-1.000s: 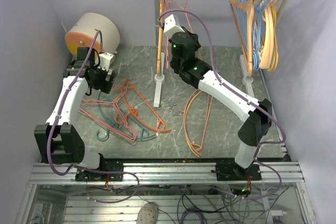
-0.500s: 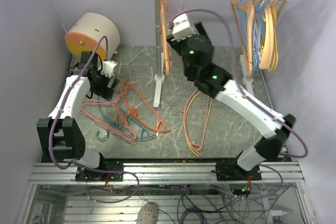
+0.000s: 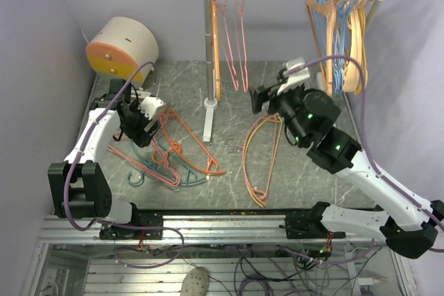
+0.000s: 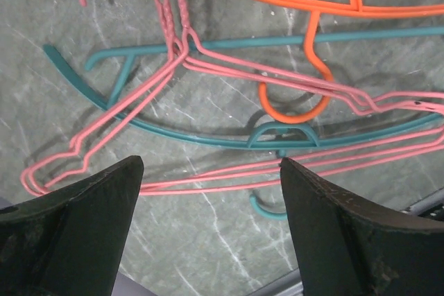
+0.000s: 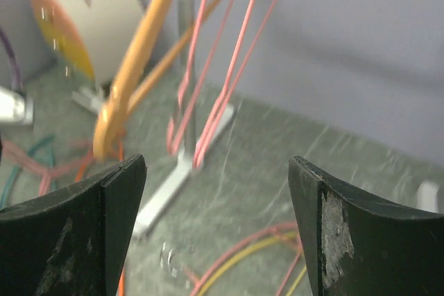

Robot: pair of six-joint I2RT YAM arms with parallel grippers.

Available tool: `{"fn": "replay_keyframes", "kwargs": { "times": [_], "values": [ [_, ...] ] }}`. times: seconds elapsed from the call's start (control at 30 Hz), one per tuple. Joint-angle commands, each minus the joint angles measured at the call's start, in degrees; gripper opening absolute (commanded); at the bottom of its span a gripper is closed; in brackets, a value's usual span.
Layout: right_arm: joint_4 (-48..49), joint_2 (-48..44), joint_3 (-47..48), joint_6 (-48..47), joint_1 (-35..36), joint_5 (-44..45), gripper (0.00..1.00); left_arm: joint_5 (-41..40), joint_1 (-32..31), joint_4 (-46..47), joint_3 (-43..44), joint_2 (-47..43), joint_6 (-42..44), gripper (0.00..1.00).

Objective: Organize the hangers

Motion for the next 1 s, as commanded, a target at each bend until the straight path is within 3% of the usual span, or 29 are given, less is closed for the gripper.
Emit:
{"fn": "replay_keyframes", "kwargs": {
  "times": [0.0,0.23,0.37,0.5,0.8,0.97],
  "values": [
    [-3.42,-3.72,-10.71,9.43,-0.12,-3.57,0.83,-0.67,-0.34,6.83,-0.88,1.33,8.29,0.86],
    [-7.23,-8.28,-19.02,16.34,-0.36,-3.19,0.83,1.68,0.10,9.05,2.89,10.30,17.91,0.63],
    [-9.25,-11.54,-18.46,16.85,-0.31,-3.03,0.83,8.20,3.59,1.75,9.78,17.89,22.77,0.63],
    [-11.33,-12.44,-17.72,17.13,-0.31,-1.82,0.83,9.01,4.67,-0.78,13.61,23.41,23.38,0.56],
    [-10.93,-10.12,-18.13,16.80,-0.30,-0.07,0.83,9.97,4.66,-5.79,11.59,25.97,27.62,0.53],
    [-10.70,-9.06,-18.30,16.78,-0.36,0.17,0.83,8.61,4.63,-3.68,8.08,25.21,27.86,0.50]
  ]
}}
